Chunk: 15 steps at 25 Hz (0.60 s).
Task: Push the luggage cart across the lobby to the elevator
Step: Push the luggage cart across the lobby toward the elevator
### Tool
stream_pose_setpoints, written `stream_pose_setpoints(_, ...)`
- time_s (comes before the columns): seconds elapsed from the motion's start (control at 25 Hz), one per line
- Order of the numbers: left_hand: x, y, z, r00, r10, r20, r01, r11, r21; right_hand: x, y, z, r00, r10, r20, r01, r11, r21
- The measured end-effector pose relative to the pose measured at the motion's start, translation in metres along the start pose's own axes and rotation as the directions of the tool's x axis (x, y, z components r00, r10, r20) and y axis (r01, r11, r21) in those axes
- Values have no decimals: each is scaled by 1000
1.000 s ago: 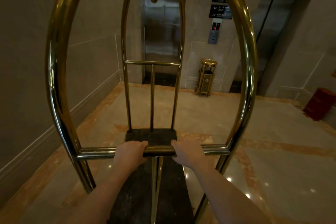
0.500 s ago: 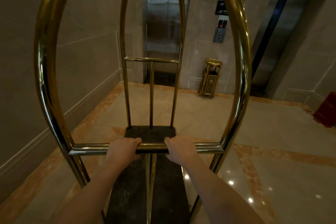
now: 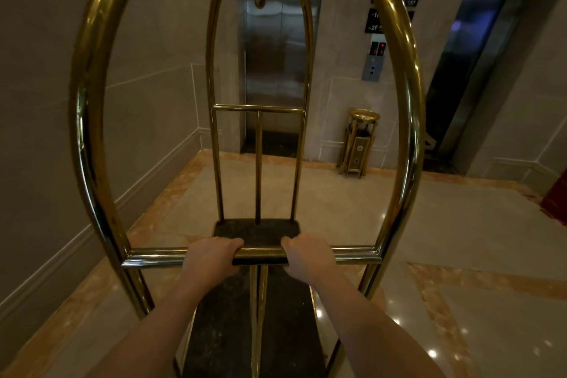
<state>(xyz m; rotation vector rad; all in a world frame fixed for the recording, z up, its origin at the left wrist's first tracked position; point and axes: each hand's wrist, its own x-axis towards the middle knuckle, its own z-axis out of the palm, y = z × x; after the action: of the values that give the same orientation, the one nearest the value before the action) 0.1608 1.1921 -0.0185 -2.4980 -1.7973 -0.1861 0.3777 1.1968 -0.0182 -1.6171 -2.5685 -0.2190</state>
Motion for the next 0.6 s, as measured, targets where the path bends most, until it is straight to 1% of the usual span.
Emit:
stream_pose_setpoints(0.24,58,-48,12,1000,-20,16,20,999,-38,68,5,13,1000,19,-8,-19,1000,11)
stream_pose_setpoints(0.36,87,-67,16,1000,-24,-3,24,999,-27,101,10,20,1000,20,-4,-20,1000,15)
stream_pose_setpoints(0.48,117,-88,20,1000,-15,-10,15,1000,-15,135,16,26,1000,6,-9,-6,1000,-2)
stream_pose_setpoints(0.6,151,-107,26,999,-39,-3,39,999,-23,171,26,32,1000,-20,-22,20,1000,-13)
